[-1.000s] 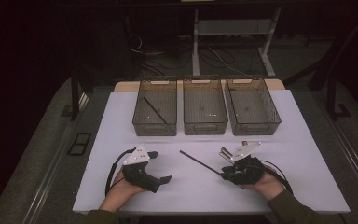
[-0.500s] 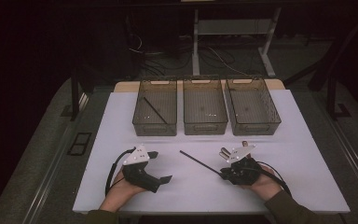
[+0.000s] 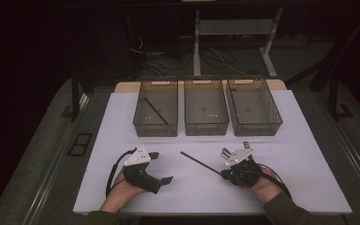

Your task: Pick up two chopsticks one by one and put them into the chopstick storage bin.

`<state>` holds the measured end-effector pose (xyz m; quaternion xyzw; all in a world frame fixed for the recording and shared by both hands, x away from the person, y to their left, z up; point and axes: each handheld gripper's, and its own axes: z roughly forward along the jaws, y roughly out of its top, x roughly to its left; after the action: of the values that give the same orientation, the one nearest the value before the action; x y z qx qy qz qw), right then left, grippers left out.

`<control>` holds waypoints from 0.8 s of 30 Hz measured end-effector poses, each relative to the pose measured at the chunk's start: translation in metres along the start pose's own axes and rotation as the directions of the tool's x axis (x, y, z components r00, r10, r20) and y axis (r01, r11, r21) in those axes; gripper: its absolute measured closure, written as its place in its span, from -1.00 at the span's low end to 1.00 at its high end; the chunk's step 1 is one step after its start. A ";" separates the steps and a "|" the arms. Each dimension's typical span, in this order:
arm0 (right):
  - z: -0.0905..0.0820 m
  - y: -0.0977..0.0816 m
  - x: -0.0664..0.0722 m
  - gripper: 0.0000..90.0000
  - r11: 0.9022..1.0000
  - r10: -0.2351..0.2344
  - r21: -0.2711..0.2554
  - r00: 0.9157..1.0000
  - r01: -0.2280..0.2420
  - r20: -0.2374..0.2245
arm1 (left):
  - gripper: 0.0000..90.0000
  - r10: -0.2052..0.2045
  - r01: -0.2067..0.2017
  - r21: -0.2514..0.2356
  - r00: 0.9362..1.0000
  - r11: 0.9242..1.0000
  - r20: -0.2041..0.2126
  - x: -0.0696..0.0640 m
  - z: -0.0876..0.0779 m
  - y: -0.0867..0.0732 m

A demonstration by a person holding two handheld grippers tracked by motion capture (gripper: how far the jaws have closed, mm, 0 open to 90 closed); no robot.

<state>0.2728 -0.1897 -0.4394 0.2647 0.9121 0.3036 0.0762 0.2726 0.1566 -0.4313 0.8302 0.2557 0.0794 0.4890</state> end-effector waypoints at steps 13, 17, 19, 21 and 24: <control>-0.009 -0.001 -0.010 0.92 0.997 0.054 -0.043 0.996 -0.057 -0.066 | -1.00 0.003 -0.003 0.002 1.000 1.000 0.000 0.000 0.000 0.000; -0.014 -0.002 -0.013 0.92 0.994 0.073 -0.070 0.995 -0.078 -0.075 | -1.00 0.006 -0.006 0.000 1.000 1.000 -0.001 0.000 -0.001 0.001; -0.017 -0.001 -0.014 0.92 0.992 0.083 -0.084 0.993 -0.090 -0.081 | -1.00 0.007 -0.007 -0.001 1.000 1.000 -0.002 0.000 -0.001 0.001; -0.020 -0.001 -0.016 0.92 0.991 0.084 -0.100 0.993 -0.093 -0.084 | -1.00 0.007 -0.007 -0.001 1.000 1.000 -0.001 0.000 -0.001 0.001; -0.025 -0.001 -0.018 0.92 0.987 0.097 -0.119 0.991 -0.107 -0.090 | -1.00 0.007 -0.007 0.000 1.000 1.000 -0.001 0.000 -0.001 0.001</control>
<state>0.2802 -0.2129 -0.4205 0.2930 0.8792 0.3738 0.0386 0.2730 0.1570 -0.4304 0.8311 0.2529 0.0813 0.4886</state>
